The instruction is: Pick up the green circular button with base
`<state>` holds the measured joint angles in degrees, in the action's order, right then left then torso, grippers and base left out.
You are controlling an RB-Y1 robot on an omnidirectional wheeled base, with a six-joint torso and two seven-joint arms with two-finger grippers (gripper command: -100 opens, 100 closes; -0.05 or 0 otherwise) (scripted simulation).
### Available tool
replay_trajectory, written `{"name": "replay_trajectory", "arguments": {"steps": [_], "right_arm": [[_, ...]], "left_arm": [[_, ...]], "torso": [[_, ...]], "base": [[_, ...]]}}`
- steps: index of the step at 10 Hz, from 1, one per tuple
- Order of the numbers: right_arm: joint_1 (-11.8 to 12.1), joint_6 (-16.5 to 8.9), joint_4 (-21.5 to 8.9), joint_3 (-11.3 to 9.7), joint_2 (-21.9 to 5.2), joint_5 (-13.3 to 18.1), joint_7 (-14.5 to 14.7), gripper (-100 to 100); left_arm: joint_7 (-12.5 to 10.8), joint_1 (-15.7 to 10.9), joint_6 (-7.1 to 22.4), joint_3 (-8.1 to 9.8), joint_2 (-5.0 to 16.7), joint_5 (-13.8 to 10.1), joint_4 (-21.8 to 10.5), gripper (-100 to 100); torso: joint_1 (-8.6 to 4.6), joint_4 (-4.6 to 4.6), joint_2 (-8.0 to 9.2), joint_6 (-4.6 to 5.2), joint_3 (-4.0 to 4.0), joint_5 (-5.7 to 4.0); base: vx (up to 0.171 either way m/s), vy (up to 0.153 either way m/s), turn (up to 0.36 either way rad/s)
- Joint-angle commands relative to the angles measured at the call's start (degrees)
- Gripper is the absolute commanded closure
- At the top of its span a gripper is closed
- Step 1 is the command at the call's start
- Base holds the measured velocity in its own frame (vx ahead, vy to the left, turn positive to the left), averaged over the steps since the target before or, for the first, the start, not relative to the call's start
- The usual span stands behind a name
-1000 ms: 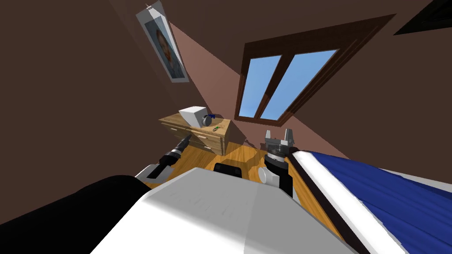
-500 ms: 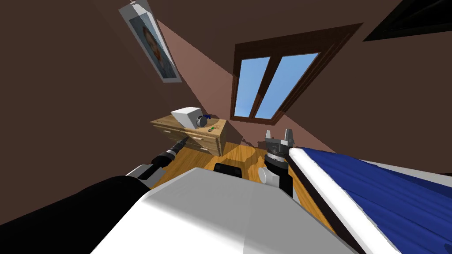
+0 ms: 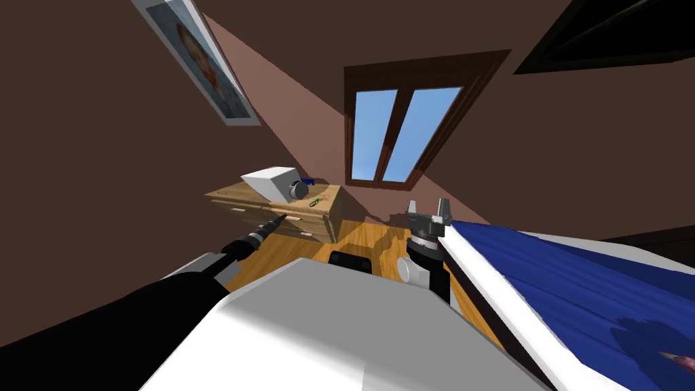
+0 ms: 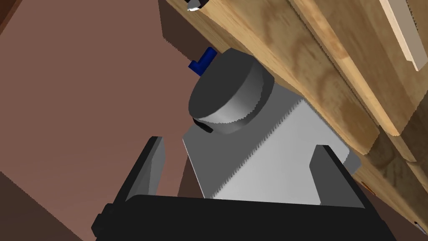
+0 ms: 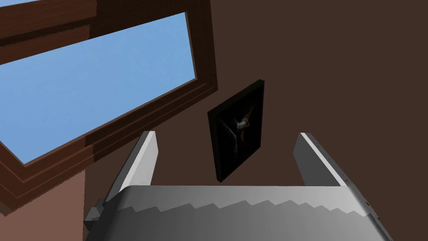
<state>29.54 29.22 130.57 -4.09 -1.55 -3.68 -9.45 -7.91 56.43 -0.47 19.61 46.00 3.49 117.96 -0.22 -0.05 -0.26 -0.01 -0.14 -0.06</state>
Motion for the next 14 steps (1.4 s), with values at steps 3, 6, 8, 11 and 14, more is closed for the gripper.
{"name": "replay_trajectory", "arguments": {"steps": [3, 6, 8, 11, 14], "right_arm": [[0.0, 0.0, 0.0, 0.0, 0.0, 0.0, 0.0, 0], [0.0, 0.0, 0.0, 0.0, 0.0, 0.0, 0.0, 0], [0.0, 0.0, 0.0, 0.0, 0.0, 0.0, 0.0, 0], [0.0, 0.0, 0.0, 0.0, 0.0, 0.0, 0.0, 0], [0.0, 0.0, 0.0, 0.0, 0.0, 0.0, 0.0, 0]], "left_arm": [[0.3, 3.7, 1.5, 0.66, 5.7, -0.3, -1.4, -100], [0.9, 6.1, 2.4, 0.66, 10.3, -0.5, -2.4, -100], [1.3, 7.3, 2.8, 0.54, 13.0, -0.7, -2.9, -100], [2.6, 10.3, 3.5, -0.19, 18.5, -1.1, -4.1, -100], [4.1, 12.6, 3.7, -1.34, 23.1, -1.6, -5.1, -100]], "torso": [[-0.02, 0.00, 0.02, 0.05, 0.01, 0.00], [0.17, -0.01, -0.04, 0.05, -0.03, 0.04], [0.15, -0.01, -0.04, 0.01, -0.03, 0.04], [0.24, -0.07, -0.29, 0.05, -0.18, 0.06], [0.23, -0.09, -0.34, 0.04, -0.21, 0.07]], "base": [[0.091, -0.067, -0.088], [0.096, -0.022, -0.159], [0.093, -0.015, -0.082], [0.156, 0.000, -0.232], [0.154, 0.019, -0.174]]}}
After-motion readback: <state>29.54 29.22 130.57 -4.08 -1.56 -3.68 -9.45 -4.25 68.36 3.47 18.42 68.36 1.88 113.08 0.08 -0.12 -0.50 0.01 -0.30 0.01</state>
